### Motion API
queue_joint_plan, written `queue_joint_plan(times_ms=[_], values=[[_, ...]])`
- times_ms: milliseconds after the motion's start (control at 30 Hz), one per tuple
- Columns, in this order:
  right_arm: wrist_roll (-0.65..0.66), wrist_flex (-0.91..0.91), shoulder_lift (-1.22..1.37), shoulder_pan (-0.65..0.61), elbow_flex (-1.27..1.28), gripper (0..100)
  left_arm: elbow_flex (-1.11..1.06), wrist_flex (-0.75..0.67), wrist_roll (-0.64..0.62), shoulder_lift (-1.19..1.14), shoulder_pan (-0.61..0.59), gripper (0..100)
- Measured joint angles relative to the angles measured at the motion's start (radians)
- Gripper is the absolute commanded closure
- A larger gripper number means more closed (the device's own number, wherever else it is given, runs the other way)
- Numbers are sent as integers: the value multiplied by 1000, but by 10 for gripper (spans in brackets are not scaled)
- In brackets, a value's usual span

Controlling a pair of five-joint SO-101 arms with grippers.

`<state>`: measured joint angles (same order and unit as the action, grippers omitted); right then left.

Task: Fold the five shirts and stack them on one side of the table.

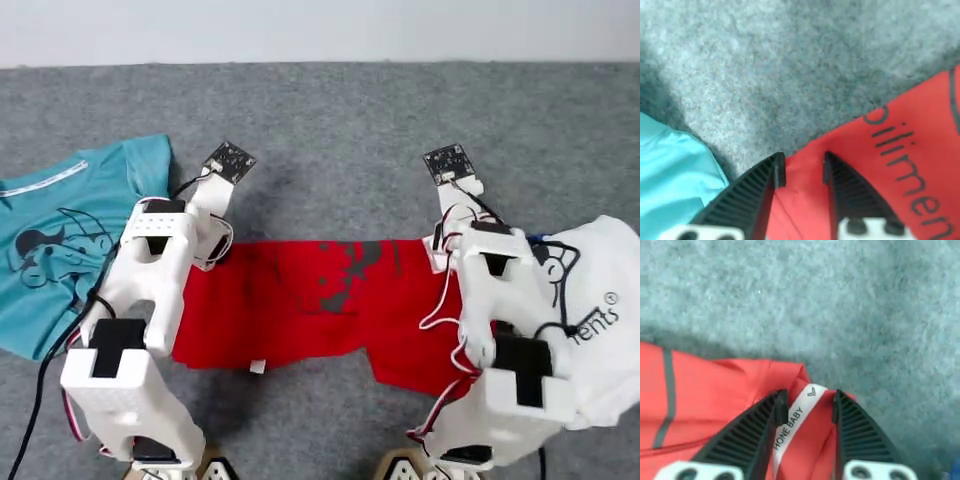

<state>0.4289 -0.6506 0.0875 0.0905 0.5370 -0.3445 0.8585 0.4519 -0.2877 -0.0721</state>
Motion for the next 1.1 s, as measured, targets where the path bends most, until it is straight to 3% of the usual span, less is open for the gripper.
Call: queue_joint_plan(times_ms=[133,300,467,533,633,900,1100], values=[[0,-133,-141,0,0,845,137,115,-92,-2,-9,874],[29,-454,-338,0,0,754,362,410,-109,-2,-12,874],[110,-787,-494,0,0,753,580,667,-114,-3,-14,874],[137,-836,-532,0,25,753,611,747,-114,-9,-3,874],[153,-769,-548,0,110,754,614,795,-114,-11,21,874],[164,-275,-456,-31,414,754,614,802,-114,-11,80,874],[232,-6,-327,-34,450,787,614,802,-114,-11,77,874]])
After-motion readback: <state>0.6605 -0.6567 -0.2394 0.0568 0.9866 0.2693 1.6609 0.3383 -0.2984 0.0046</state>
